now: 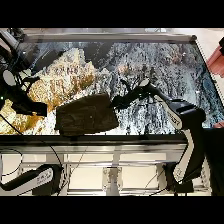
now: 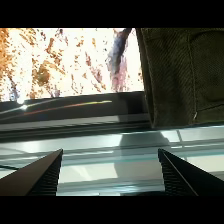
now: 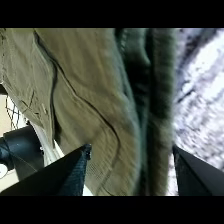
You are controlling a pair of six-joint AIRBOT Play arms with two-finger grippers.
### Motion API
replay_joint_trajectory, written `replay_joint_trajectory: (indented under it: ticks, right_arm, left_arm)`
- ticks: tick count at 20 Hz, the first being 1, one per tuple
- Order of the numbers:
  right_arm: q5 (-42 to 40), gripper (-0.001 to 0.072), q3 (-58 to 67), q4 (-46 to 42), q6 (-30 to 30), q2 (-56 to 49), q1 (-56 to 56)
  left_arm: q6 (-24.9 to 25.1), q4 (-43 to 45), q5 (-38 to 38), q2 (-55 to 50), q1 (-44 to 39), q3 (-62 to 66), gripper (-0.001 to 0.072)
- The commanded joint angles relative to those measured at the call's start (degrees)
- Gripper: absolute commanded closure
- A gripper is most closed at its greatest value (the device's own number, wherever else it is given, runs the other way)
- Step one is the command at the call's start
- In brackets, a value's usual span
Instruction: Fold the clothes and pants, and hang the long-sleeved shirts on hangers.
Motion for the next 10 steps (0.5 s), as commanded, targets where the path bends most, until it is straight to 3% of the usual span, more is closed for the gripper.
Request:
replay_joint_trajectory:
  ticks: [1, 5, 6, 8, 10]
  right_arm:
    - [3.4, 0.0145, 6.6, -4.8, 8.2, -4.0, 3.4]
    - [8.3, 0.0167, 13.4, -3.7, 11.4, -8.5, 7.8]
    - [8.6, 0.0209, 14.5, -3.7, 11.8, -9.0, 8.8]
    - [8.8, 0.0357, 16.5, -3.7, 12.4, -9.3, 10.5]
    - [8.7, 0.061, 18.3, -3.7, 12.5, -9.3, 11.3]
  left_arm:
    - [0.0, 0.1, 0.6, -0.1, 0.3, 0.0, 0.0018]
    - [0.0, 0.1, 0.6, -0.1, 0.3, 0.0, 0.0018]
    - [0.0, 0.1, 0.6, -0.1, 0.3, 0.0, 0.0018]
    - [0.0, 0.1, 0.6, -0.1, 0.3, 0.0, 0.0019]
    - [0.0, 0.1, 0.6, -0.1, 0.3, 0.0, 0.0018]
